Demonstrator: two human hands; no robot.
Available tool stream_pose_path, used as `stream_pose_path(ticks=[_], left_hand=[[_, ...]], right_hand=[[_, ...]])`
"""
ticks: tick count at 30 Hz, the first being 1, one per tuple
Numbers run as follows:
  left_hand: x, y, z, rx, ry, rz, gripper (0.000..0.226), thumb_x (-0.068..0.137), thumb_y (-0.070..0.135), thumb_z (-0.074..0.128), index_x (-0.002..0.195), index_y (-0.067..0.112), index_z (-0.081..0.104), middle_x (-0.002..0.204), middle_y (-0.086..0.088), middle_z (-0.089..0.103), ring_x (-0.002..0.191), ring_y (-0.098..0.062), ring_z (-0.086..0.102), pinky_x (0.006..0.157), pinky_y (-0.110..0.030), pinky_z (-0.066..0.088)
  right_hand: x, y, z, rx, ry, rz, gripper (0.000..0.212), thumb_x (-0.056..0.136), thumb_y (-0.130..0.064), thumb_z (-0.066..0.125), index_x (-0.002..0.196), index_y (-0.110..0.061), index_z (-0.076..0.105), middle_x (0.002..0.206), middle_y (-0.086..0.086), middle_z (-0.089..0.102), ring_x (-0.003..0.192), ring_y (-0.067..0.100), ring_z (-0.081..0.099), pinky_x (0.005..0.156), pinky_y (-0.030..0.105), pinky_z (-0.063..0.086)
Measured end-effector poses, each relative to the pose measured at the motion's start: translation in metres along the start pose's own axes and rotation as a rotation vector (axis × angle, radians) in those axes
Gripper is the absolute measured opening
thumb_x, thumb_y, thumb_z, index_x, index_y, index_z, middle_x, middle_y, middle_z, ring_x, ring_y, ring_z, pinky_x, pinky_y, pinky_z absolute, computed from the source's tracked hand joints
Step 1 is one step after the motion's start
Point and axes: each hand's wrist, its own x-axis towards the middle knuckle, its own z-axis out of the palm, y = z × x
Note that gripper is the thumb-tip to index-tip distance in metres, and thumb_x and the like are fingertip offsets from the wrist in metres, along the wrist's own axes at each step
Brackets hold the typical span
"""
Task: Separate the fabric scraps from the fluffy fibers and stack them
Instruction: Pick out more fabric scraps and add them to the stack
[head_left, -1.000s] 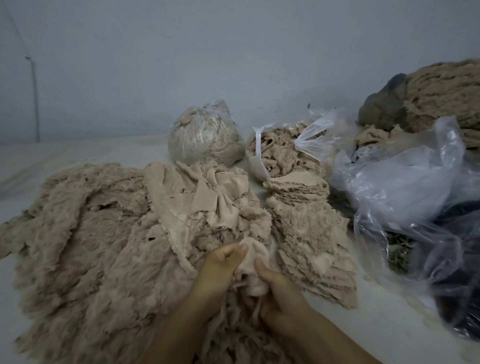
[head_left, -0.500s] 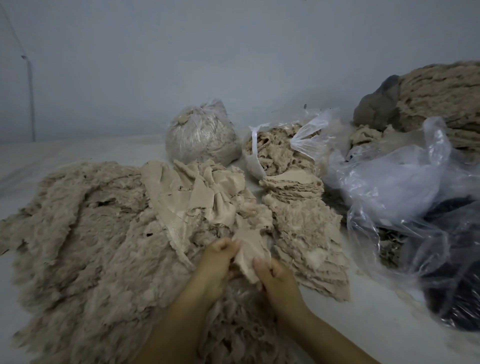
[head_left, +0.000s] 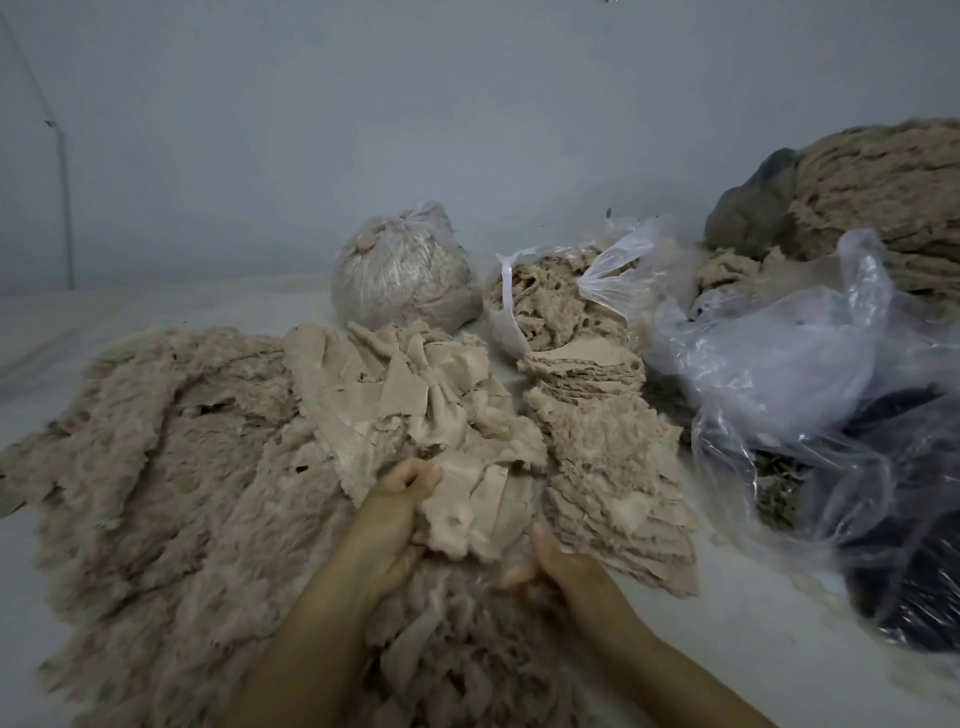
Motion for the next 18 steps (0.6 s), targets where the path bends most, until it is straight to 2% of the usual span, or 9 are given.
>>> stream_pose_path(ticks=[2,3,5,7,10,12,15,16,18], left_hand=[[-0.005,-0.007,0.011,-0.011,-0.094,-0.019,0.019,0.096,0.011,0.047,0.080,0.005,0.052,0.064,-0.009,0.057,0.052,-0.014,0.051,0.047,-0.026,0.044],[-0.007,-0.010,0.016,-0.027,-0.143,-0.036,0.017,0.095,0.010,0.048,0.080,0.003,0.052,0.065,-0.010,0.059,0.054,-0.016,0.056,0.049,-0.028,0.050],[-0.010,-0.014,0.021,-0.021,-0.226,-0.063,0.014,0.087,0.010,0.056,0.077,0.003,0.050,0.065,-0.012,0.059,0.054,-0.017,0.058,0.050,-0.027,0.053],[-0.011,-0.016,0.017,0.073,-0.286,-0.052,0.021,0.073,0.012,0.067,0.071,0.006,0.048,0.061,-0.011,0.053,0.047,-0.014,0.050,0.041,-0.022,0.044],[-0.012,-0.018,0.003,0.317,-0.326,-0.047,0.037,0.060,0.012,0.083,0.074,0.006,0.049,0.058,-0.010,0.051,0.045,-0.014,0.043,0.042,-0.021,0.036],[-0.011,-0.020,-0.004,0.428,-0.302,-0.082,0.048,0.055,0.020,0.091,0.079,0.004,0.052,0.067,-0.010,0.055,0.057,-0.020,0.050,0.055,-0.026,0.042],[-0.008,-0.021,0.001,0.237,-0.257,-0.189,0.050,0.067,0.050,0.076,0.092,0.006,0.071,0.092,-0.007,0.072,0.082,-0.023,0.069,0.066,-0.029,0.055],[-0.006,-0.021,0.004,0.176,-0.223,-0.204,0.051,0.071,0.053,0.069,0.099,0.010,0.074,0.101,-0.008,0.073,0.094,-0.023,0.070,0.077,-0.032,0.057],[-0.001,-0.021,0.013,0.103,-0.152,-0.214,0.051,0.073,0.049,0.067,0.105,0.009,0.072,0.105,-0.012,0.072,0.101,-0.025,0.068,0.091,-0.039,0.053]], right_hand=[[0.001,-0.004,0.014,0.030,-0.087,0.079,0.067,0.072,-0.069,0.049,0.078,-0.010,0.079,0.082,0.010,0.074,0.083,0.023,0.070,0.089,0.036,0.054],[0.000,-0.006,0.020,0.077,-0.106,0.102,0.067,0.067,-0.071,0.052,0.085,-0.012,0.079,0.088,0.013,0.074,0.088,0.026,0.069,0.094,0.038,0.050],[0.001,-0.012,0.029,0.241,-0.068,0.140,0.059,0.069,-0.064,0.058,0.100,-0.016,0.074,0.091,0.014,0.073,0.085,0.024,0.069,0.090,0.038,0.052],[0.007,-0.015,0.027,0.490,0.043,0.116,0.053,0.078,-0.045,0.063,0.113,-0.005,0.066,0.096,0.018,0.072,0.083,0.026,0.070,0.081,0.037,0.057],[0.013,-0.022,0.019,0.687,0.227,0.032,0.033,0.092,-0.018,0.057,0.114,0.007,0.059,0.099,0.024,0.070,0.080,0.029,0.069,0.066,0.037,0.060],[0.013,-0.022,0.019,0.653,0.266,0.003,0.023,0.097,-0.016,0.051,0.104,0.004,0.060,0.090,0.021,0.070,0.075,0.029,0.068,0.063,0.040,0.059],[0.011,-0.019,0.023,0.532,0.264,-0.047,0.025,0.097,-0.017,0.050,0.101,0.004,0.063,0.093,0.024,0.071,0.082,0.034,0.069,0.074,0.045,0.057],[0.009,-0.018,0.025,0.479,0.268,-0.065,0.026,0.097,-0.018,0.051,0.100,0.004,0.065,0.095,0.023,0.071,0.083,0.035,0.069,0.076,0.045,0.057],[0.008,-0.016,0.029,0.366,0.285,-0.093,0.027,0.097,-0.021,0.053,0.097,0.001,0.068,0.091,0.020,0.073,0.082,0.034,0.071,0.075,0.042,0.057]])
